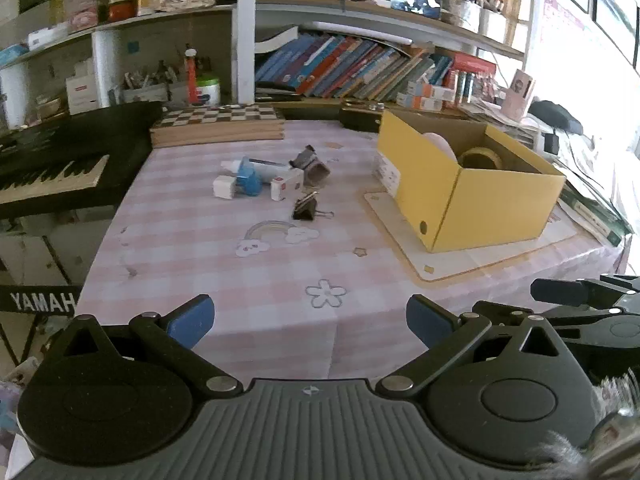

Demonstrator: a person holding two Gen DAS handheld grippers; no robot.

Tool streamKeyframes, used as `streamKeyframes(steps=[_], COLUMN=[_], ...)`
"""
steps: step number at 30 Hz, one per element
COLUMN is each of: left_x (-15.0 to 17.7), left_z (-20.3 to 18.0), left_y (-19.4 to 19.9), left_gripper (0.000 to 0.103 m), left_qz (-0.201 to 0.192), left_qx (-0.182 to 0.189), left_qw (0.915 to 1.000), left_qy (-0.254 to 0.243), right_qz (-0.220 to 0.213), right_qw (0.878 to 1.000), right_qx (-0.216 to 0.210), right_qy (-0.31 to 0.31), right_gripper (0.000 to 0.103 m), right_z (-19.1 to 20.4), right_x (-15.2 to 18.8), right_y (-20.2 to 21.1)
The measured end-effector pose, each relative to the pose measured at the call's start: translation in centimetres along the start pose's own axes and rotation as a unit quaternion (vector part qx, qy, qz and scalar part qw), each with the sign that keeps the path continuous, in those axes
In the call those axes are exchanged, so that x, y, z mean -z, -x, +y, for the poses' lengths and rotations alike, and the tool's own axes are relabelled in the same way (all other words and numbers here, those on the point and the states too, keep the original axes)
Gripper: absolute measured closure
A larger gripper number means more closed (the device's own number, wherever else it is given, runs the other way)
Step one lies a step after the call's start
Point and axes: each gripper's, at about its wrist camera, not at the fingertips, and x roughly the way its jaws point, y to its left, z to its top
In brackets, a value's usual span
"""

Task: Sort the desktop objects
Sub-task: 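Withdraw both open grippers from the yellow box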

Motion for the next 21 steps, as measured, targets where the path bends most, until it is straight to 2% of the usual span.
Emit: streamKeyframes(steps=[21], left_x=[-0.1], left_z=[4.3], left_y=[0.6], left_gripper=[0.0], left_qz=[-0.016], left_qx=[-0.029], left_qw=[0.9992], left_qy=[0.024], right_qz=[-0.011], right_qw=[0.999], right_qx=[-0.028], right_qy=[0.036], right_gripper=[0.035], right_z=[4.4], right_x=[-1.6], right_y=[-1.2])
